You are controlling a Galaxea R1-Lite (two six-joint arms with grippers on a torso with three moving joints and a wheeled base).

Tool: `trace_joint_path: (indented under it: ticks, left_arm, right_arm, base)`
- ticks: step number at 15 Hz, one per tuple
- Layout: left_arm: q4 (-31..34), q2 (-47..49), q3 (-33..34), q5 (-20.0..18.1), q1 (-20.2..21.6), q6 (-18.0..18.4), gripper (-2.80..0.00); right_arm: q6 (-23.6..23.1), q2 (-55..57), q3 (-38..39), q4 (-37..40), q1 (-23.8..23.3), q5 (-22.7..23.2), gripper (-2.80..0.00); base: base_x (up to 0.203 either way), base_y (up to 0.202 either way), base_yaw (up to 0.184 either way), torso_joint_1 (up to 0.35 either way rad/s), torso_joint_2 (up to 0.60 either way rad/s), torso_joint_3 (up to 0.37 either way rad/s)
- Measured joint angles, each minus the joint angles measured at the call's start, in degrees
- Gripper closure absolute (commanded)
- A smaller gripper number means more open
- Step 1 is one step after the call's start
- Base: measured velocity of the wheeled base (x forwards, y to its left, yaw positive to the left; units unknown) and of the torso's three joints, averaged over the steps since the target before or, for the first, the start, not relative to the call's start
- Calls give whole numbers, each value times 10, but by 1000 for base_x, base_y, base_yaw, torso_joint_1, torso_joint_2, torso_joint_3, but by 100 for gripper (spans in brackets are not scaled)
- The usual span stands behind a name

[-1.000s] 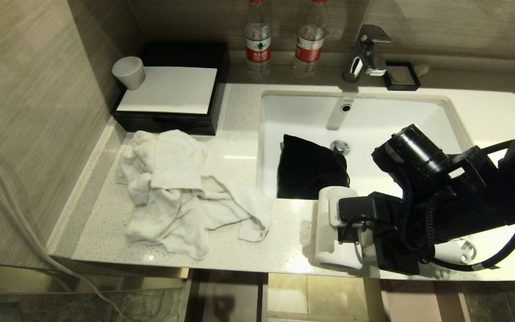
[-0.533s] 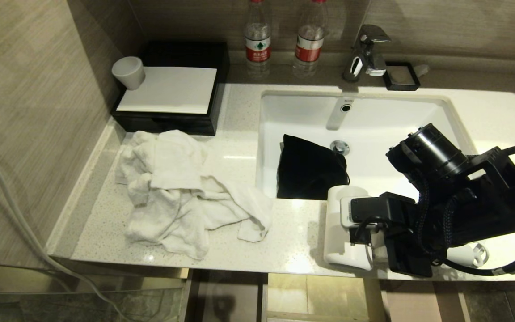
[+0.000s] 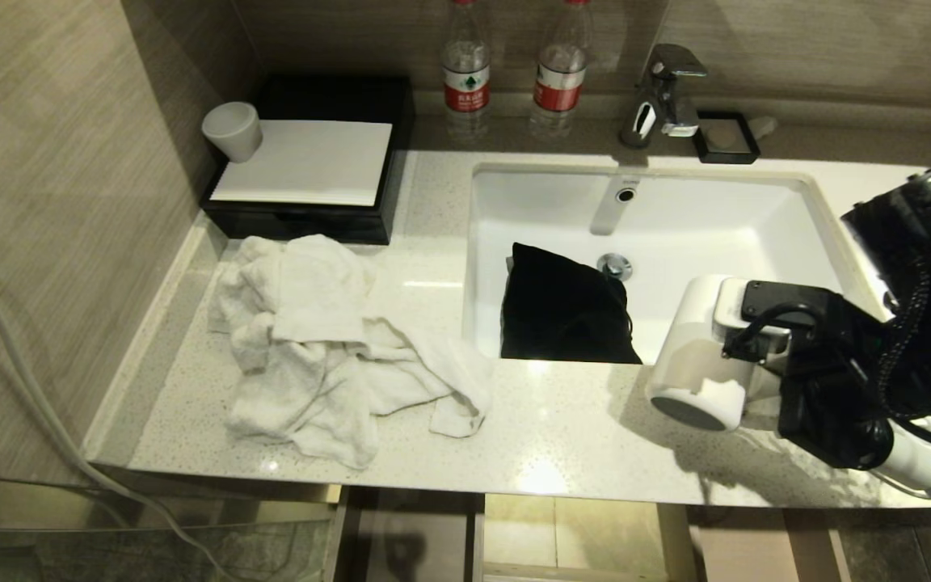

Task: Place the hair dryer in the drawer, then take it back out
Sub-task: Pick up the hairdryer, then put it into the drawer

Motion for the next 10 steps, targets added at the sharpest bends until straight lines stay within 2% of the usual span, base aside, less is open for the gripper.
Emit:
trace_joint_path:
  ticks: [5,10]
  left_arm:
    - [0,0,0,0,0,0,0]
    - [0,0,0,0,0,0,0]
  right_arm:
    - [1,-74,26,5,-56,0,0]
    - [1,-141,62,1,-108,0,0]
  base:
    - [0,0,0,-18,14,0]
    - [0,0,0,-321,274,-34]
